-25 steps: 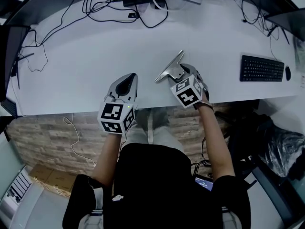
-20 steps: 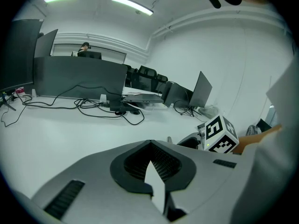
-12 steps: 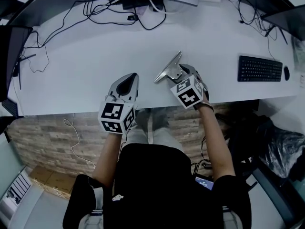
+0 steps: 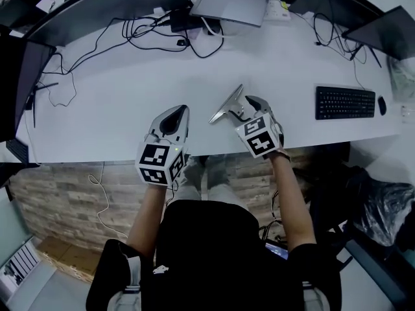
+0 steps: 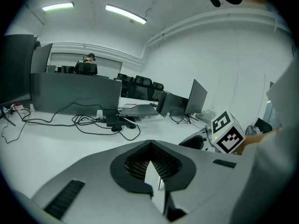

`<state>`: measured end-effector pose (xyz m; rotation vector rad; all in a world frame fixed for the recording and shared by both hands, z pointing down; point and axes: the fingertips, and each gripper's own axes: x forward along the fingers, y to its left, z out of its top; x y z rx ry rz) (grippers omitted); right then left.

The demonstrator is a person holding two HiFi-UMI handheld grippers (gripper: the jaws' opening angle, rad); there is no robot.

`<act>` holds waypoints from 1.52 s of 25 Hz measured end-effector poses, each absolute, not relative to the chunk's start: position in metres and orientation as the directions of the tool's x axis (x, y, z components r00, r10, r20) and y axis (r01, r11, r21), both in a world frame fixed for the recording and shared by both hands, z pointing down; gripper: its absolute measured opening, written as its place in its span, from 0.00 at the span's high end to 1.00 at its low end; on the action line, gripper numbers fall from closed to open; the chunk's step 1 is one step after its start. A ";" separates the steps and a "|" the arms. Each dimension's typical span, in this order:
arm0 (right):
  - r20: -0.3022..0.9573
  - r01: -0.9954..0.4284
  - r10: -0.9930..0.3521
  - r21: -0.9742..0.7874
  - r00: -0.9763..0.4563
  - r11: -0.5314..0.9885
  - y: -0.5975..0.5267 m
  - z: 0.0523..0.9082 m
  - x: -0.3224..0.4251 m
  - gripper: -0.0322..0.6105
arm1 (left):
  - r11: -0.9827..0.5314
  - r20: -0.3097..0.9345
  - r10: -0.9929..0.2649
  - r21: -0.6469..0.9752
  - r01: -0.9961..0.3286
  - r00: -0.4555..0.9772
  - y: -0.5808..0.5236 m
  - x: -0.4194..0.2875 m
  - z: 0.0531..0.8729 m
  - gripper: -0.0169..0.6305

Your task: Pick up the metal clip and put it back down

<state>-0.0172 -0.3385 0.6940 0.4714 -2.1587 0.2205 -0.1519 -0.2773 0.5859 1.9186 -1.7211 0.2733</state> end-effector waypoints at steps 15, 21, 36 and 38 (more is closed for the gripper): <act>0.646 -0.551 -0.483 0.114 -0.591 0.827 -0.354 0.581 -0.021 0.80 | -0.091 0.387 -0.907 0.198 -0.976 0.163 -0.277 -0.149 0.509 0.96; 0.584 -0.606 -0.538 0.097 -0.607 0.789 -0.356 0.541 -0.018 0.86 | -0.107 0.353 -0.921 0.173 -0.979 0.164 -0.279 -0.152 0.483 0.96; 0.393 -0.709 -0.665 0.047 -0.635 0.704 -0.361 0.438 -0.003 0.91 | -0.148 0.193 -0.969 0.038 -0.988 0.153 -0.282 -0.157 0.390 0.96; 0.368 -0.715 -0.678 0.048 -0.636 0.697 -0.360 0.426 -0.002 0.91 | -0.142 0.176 -0.974 0.018 -0.990 0.143 -0.280 -0.160 0.381 0.96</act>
